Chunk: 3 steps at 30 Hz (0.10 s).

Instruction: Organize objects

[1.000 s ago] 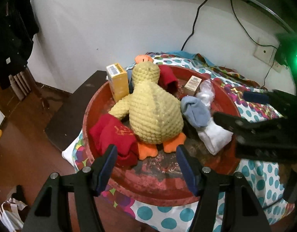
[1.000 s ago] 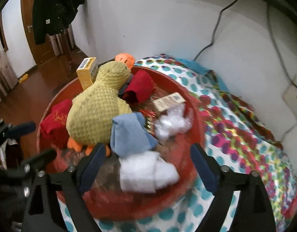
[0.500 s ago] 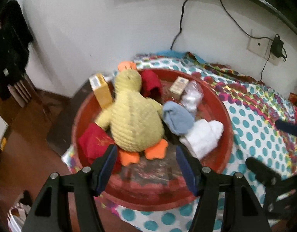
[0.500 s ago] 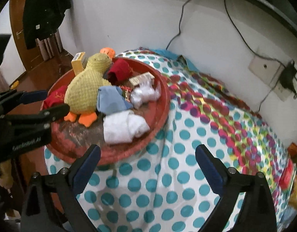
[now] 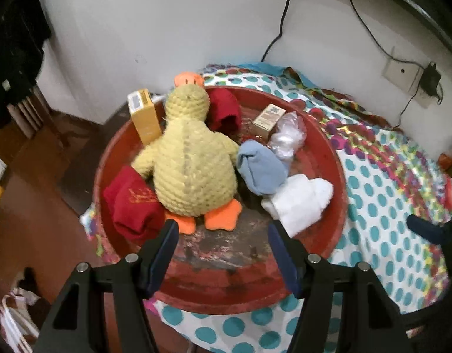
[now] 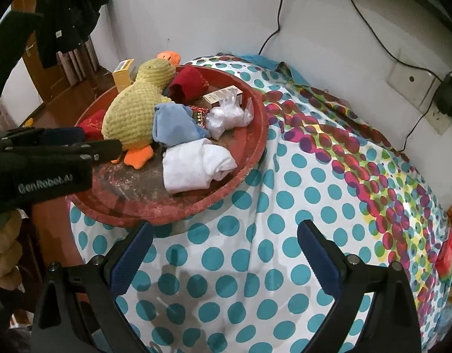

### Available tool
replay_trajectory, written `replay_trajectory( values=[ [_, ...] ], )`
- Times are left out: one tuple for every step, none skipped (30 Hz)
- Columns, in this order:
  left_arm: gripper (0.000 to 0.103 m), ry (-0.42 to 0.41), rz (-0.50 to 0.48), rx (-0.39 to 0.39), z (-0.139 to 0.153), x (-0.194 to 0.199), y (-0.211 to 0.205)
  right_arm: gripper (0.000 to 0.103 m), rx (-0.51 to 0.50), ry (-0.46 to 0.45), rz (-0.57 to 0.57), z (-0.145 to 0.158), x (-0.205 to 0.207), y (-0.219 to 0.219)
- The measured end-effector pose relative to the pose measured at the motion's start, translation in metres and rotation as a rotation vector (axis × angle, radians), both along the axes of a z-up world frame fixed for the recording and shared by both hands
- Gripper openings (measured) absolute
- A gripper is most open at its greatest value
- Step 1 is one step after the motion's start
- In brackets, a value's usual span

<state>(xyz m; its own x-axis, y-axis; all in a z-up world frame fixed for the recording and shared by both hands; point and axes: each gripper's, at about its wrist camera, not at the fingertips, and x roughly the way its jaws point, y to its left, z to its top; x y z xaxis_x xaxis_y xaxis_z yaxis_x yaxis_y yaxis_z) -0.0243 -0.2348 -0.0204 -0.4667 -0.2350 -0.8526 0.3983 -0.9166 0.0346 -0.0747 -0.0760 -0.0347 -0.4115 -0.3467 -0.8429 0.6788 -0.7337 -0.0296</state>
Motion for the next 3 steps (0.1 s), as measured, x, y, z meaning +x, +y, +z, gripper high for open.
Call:
replay_trajectory(
  values=[
    [0.065,-0.001,-0.007,-0.016,0.0006,-0.0005,0.0025,0.098,0.004,0.004,0.002,0.0008,0.0008,-0.0013],
    [0.065,-0.001,-0.012,-0.023,0.0014,-0.0002,0.0042,0.098,0.009,0.01,0.0,0.0018,0.0017,-0.0022],
    [0.065,-0.006,-0.018,-0.031,0.0016,0.0,0.0061,0.098,0.011,0.015,0.0,0.0026,0.0022,-0.0026]
  ],
)
